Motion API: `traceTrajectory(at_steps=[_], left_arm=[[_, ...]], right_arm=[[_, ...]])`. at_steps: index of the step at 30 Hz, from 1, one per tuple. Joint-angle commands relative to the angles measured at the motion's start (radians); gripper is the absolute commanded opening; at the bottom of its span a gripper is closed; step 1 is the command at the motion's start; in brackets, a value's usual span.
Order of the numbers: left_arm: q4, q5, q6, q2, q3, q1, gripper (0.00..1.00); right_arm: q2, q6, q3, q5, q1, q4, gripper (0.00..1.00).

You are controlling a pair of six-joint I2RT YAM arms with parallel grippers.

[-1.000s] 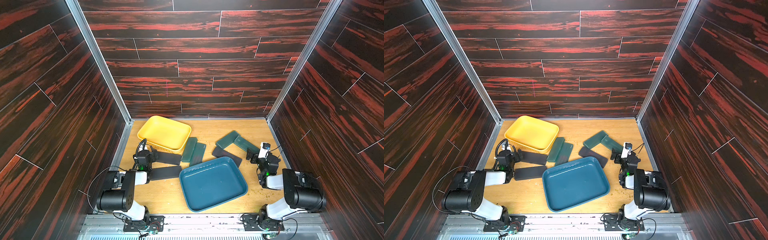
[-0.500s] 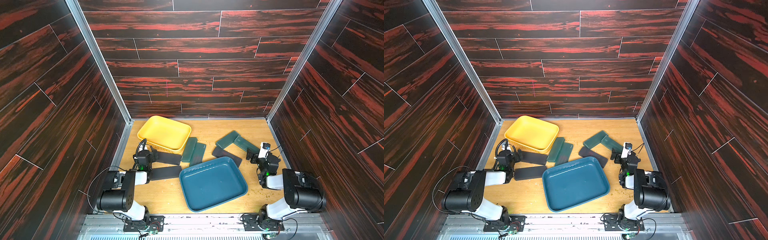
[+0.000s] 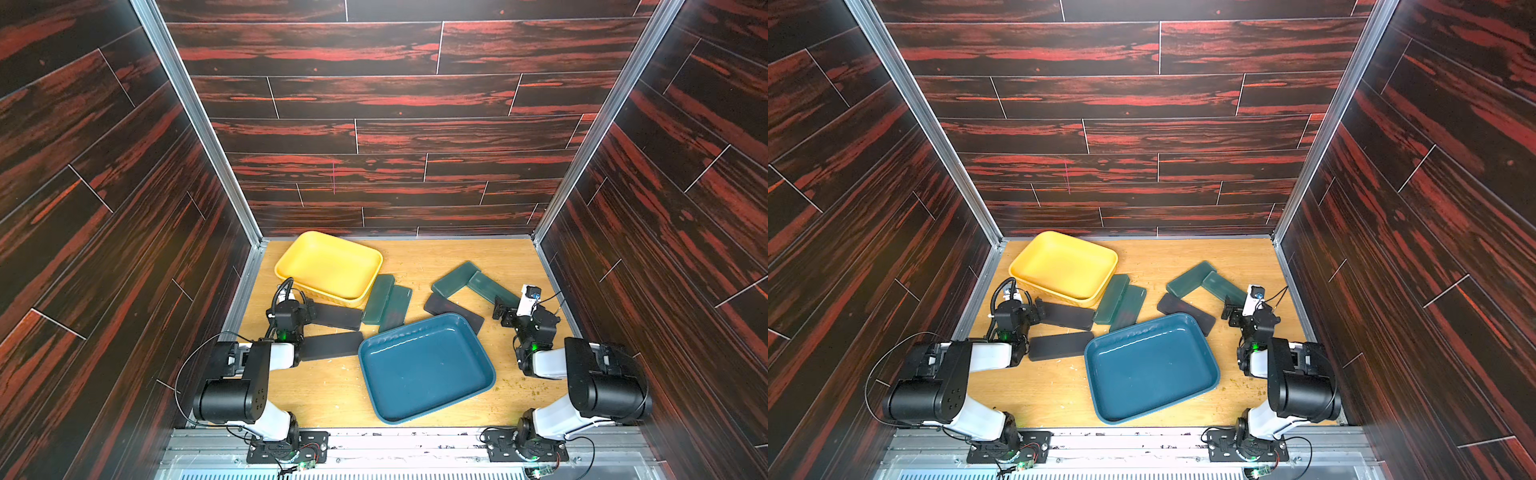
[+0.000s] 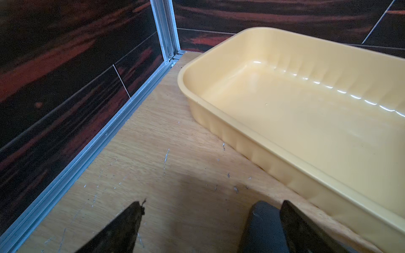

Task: Place the pencil cases by color into the storage box
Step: Move the storage box to the center of the board.

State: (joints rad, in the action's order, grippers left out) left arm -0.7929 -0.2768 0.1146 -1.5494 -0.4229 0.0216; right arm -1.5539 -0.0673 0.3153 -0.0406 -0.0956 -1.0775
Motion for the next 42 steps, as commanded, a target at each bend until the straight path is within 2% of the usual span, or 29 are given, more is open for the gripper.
traceTrajectory(at_steps=[1, 10, 17, 22, 28, 34, 42], left_arm=[[0.026, -0.042, 0.021, 0.032, -0.027, 0.0, 0.98], [0.395, -0.035, 0.022, 0.124, -0.194, 0.001, 0.97], [0.741, -0.039, 0.131, 0.139, -0.387, 0.001, 0.96], [1.014, -0.02, 0.191, 0.139, -0.525, -0.001, 0.94], [1.223, -0.007, 0.223, 0.169, -0.628, 0.0, 0.94], [1.393, 0.073, 0.237, 0.172, -0.703, 0.0, 0.94], [1.491, 0.204, 0.296, 0.167, -0.712, -0.001, 0.94]], right_arm=[[0.055, -0.016, 0.057, -0.038, 0.005, 0.102, 0.99], [0.1, -0.059, 0.202, -0.074, 0.007, 0.436, 0.97], [0.116, -0.127, 0.379, -0.094, 0.011, 0.758, 0.97], [0.09, -0.193, 0.522, -0.049, 0.013, 0.968, 0.97], [0.059, -0.225, 0.657, 0.0, 0.033, 1.145, 0.97], [0.039, -0.231, 0.78, 0.061, 0.052, 1.306, 0.97], [0.016, -0.175, 0.853, 0.074, 0.12, 1.398, 0.97]])
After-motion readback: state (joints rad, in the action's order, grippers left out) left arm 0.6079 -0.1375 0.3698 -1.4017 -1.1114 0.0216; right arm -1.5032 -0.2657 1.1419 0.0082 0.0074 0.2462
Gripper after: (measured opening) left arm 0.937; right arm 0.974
